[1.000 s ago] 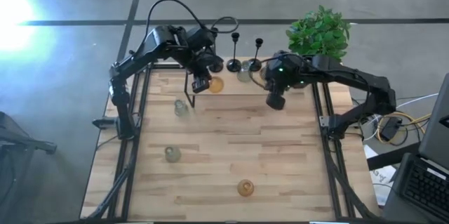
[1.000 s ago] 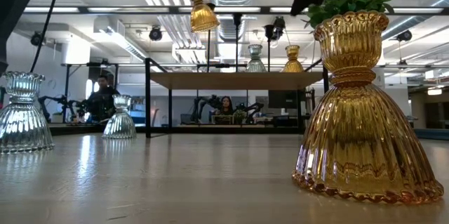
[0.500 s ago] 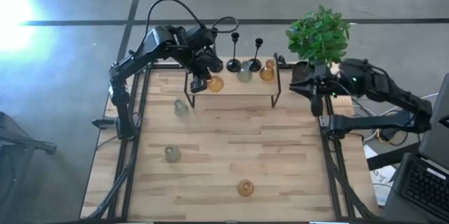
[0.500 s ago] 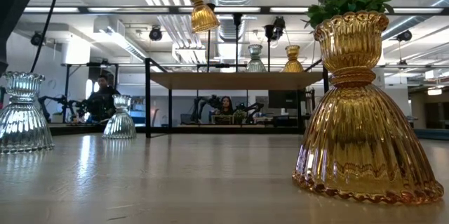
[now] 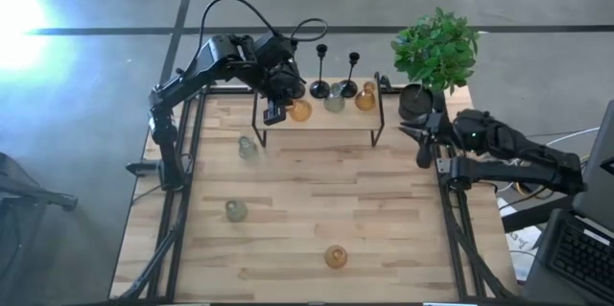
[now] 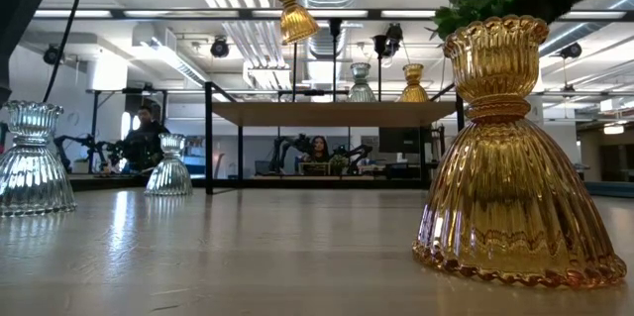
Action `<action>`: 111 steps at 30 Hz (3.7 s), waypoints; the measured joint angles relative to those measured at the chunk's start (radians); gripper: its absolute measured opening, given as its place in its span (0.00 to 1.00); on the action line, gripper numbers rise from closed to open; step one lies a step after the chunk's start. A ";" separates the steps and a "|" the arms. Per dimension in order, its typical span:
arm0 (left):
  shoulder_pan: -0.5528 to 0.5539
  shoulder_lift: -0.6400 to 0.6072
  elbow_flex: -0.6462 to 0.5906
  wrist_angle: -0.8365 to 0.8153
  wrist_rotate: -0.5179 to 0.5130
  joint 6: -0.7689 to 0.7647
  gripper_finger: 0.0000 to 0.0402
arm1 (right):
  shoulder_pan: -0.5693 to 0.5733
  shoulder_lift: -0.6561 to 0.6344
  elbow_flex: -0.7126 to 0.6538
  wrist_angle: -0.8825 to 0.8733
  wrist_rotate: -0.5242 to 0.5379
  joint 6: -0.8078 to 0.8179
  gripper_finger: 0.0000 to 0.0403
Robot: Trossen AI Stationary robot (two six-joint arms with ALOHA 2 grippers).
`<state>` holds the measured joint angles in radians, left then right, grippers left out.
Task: Pick & Place candle stick holders
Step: Put the left yellow candle holder on the shelf
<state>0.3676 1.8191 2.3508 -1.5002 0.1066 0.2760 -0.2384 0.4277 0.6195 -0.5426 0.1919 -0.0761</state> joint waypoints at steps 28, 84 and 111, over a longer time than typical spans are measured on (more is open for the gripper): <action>0.013 -0.056 -0.125 0.014 0.050 0.588 0.08 | 0.000 -0.032 -0.053 0.010 0.043 -0.051 0.13; -0.013 -0.057 -0.245 0.006 0.140 1.392 0.08 | 0.000 -0.032 -0.053 0.010 0.042 -0.051 0.13; 0.056 0.112 -0.170 0.009 0.057 1.555 0.08 | 0.000 -0.032 -0.053 0.009 0.042 -0.051 0.13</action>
<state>0.4236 1.9307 2.1809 -1.4914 0.1640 1.8313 -0.2386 0.3962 0.5663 -0.5333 0.2340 -0.1276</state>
